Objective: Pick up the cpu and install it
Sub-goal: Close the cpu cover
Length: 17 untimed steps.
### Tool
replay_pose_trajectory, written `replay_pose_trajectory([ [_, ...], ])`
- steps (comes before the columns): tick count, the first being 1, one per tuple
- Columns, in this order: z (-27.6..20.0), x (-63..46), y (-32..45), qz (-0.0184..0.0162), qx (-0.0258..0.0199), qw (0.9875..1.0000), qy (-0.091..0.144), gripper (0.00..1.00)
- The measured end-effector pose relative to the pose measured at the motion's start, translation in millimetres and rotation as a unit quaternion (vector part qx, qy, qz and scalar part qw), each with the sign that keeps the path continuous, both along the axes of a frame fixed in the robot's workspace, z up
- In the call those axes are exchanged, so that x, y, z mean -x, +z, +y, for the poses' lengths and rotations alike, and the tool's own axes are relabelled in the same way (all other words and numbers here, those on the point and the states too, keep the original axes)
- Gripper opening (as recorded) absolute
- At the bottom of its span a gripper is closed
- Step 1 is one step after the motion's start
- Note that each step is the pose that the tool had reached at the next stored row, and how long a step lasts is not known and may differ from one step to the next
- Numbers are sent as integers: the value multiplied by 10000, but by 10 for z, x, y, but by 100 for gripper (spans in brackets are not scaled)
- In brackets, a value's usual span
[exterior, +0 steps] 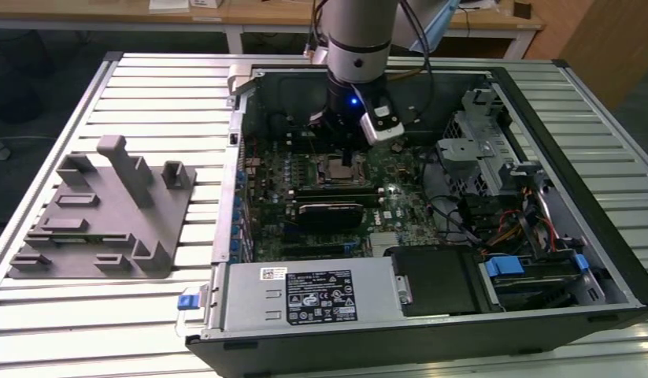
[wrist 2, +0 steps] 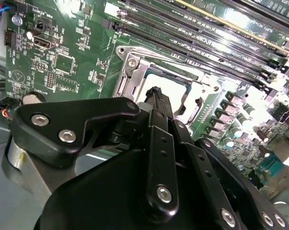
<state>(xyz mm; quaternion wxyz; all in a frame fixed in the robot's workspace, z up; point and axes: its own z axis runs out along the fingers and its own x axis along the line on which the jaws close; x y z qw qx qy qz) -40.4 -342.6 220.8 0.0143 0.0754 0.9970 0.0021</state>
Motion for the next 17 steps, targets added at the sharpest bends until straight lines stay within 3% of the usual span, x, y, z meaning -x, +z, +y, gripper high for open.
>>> replay_pose_trajectory([
  [3, 0, 6, -4, -13, -60, 10000, 68, 11],
  [5, -2, 14, -9, -46, -80, 9999, 79, 11],
  [9, -3, 30, -15, -70, -79, 9999, 80, 11],
  [17, -3, 203, -57, -74, -78, 9999, 80, 11],
])
